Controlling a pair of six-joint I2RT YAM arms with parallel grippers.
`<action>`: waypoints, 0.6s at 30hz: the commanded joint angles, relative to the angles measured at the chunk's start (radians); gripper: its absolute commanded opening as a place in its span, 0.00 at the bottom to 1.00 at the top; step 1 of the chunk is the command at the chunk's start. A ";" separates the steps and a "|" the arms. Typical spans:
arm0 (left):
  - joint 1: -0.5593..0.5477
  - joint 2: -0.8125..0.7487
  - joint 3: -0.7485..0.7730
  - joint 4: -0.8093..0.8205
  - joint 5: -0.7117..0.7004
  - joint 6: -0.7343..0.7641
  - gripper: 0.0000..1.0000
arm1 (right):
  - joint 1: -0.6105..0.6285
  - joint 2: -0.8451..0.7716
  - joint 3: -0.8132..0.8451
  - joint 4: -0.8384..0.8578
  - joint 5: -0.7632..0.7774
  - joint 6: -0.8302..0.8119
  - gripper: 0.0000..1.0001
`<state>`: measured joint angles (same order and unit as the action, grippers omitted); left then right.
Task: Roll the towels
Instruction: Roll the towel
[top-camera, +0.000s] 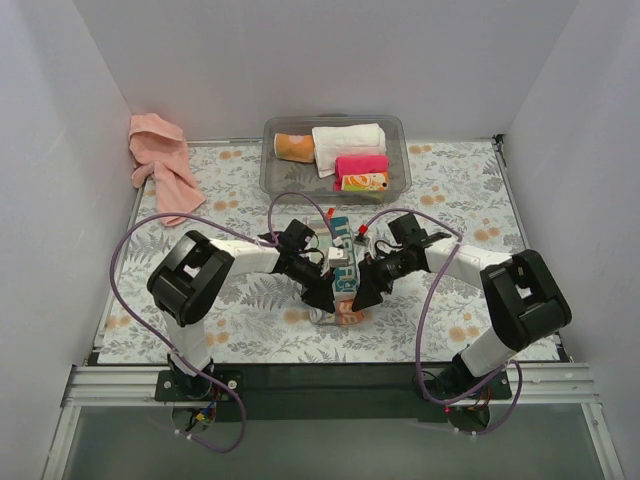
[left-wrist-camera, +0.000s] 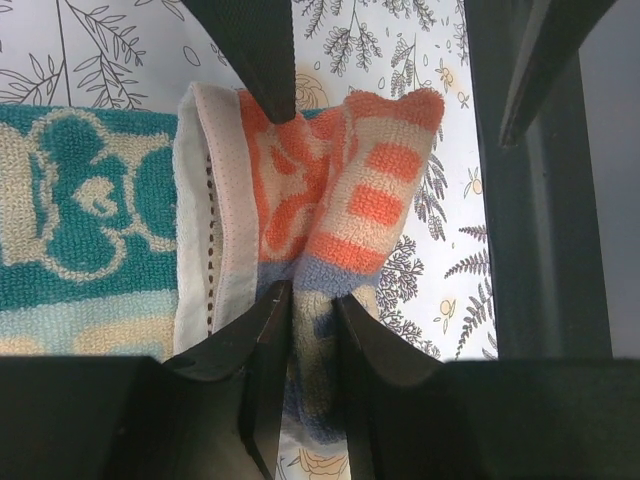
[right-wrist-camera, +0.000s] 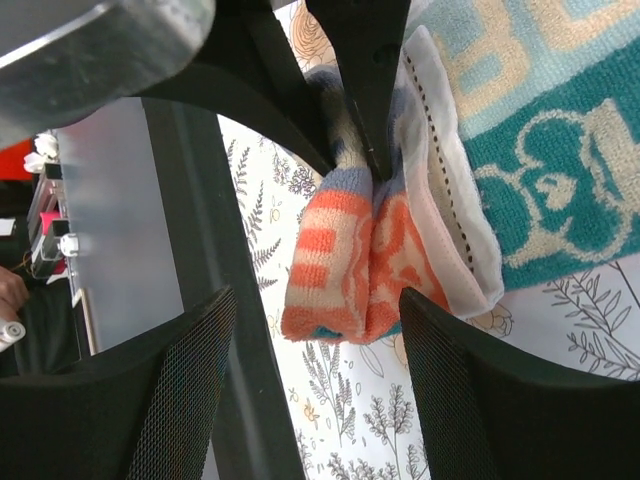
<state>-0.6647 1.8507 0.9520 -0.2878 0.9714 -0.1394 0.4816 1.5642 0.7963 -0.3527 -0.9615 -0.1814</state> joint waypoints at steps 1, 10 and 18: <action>0.011 0.031 0.008 -0.020 -0.079 0.020 0.23 | 0.023 0.022 -0.006 0.060 -0.025 0.011 0.62; 0.033 0.019 0.021 -0.048 -0.063 0.017 0.29 | 0.063 0.151 0.029 0.106 0.110 0.063 0.24; 0.056 -0.270 -0.087 -0.073 -0.221 0.112 0.47 | 0.063 0.247 0.073 0.071 0.112 0.076 0.01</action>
<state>-0.6315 1.7164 0.9058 -0.3546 0.8986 -0.0967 0.5388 1.7721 0.8368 -0.2680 -0.8848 -0.1020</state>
